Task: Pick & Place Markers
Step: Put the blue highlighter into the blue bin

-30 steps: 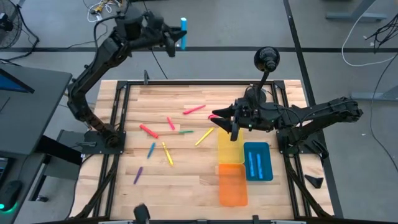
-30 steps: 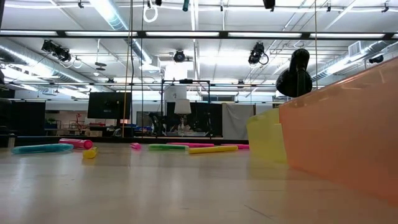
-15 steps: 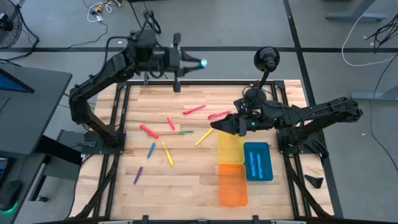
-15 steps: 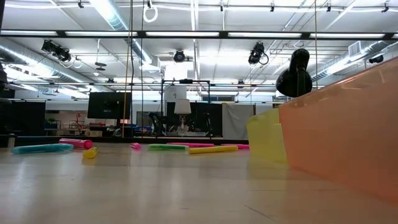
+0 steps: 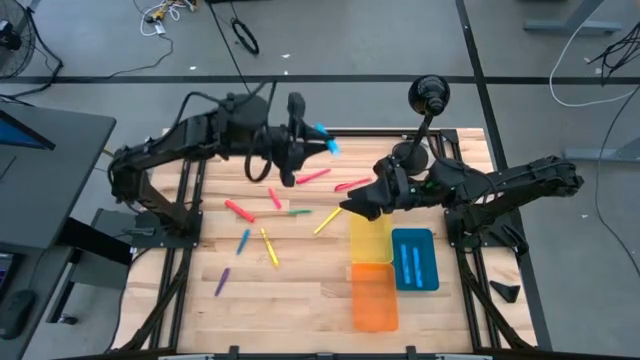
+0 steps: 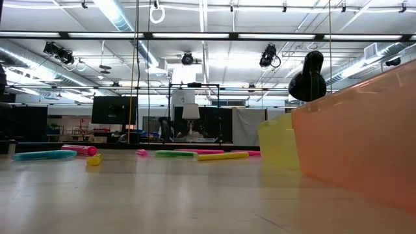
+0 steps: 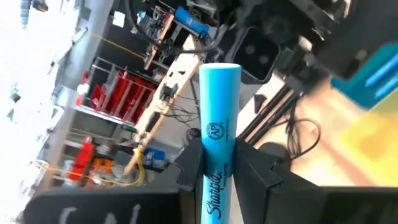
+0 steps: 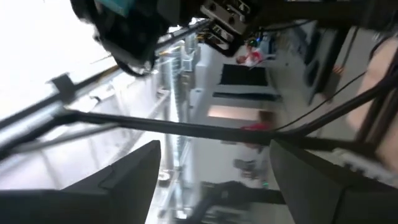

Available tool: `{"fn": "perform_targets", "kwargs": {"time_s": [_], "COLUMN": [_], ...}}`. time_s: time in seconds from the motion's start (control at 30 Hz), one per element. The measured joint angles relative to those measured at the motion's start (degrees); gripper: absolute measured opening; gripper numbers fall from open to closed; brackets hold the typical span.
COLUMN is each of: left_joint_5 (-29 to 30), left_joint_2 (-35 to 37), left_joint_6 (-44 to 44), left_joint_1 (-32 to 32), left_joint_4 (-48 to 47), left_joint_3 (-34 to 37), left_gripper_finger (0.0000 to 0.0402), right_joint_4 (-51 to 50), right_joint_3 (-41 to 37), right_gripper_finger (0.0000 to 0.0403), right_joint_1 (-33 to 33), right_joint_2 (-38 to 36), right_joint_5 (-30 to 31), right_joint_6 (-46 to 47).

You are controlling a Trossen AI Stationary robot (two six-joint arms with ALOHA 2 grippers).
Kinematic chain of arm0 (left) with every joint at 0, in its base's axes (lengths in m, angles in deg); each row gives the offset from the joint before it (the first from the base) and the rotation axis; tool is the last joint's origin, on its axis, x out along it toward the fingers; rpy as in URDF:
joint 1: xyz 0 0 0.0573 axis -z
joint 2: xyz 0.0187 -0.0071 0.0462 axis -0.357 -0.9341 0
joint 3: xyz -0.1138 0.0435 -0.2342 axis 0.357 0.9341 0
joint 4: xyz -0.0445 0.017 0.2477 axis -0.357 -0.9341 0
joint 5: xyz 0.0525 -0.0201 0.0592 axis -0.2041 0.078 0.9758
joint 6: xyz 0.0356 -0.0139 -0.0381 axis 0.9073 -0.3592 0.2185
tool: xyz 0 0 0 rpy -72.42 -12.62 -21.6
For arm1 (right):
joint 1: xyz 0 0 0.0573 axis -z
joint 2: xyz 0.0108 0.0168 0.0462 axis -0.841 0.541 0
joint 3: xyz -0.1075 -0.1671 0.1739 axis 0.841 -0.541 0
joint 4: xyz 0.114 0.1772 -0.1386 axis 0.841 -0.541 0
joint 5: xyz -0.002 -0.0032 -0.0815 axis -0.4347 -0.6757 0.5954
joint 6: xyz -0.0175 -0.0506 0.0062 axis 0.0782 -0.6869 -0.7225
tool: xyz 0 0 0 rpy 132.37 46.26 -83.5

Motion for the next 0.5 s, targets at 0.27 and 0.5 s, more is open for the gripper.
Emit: {"fn": "perform_targets", "kwargs": {"time_s": [0.27,0.5], "left_joint_5": [8.20,12.28], "left_joint_2": [-0.37,-2.64], "left_joint_6": [10.05,15.11], "left_joint_1": [6.15,9.07], "left_joint_4": [0.12,0.11], "left_joint_3": [0.00,0.03], "left_gripper_finger": [0.0065,0.0065], "right_joint_4": [0.98,2.52], "right_joint_3": [0.00,0.00], "right_gripper_finger": [0.0300,0.0300], "right_joint_1": [0.00,-0.04], "right_joint_2": [0.00,-0.02], "right_joint_5": [0.09,0.00], "right_joint_6": [10.15,11.13]}}
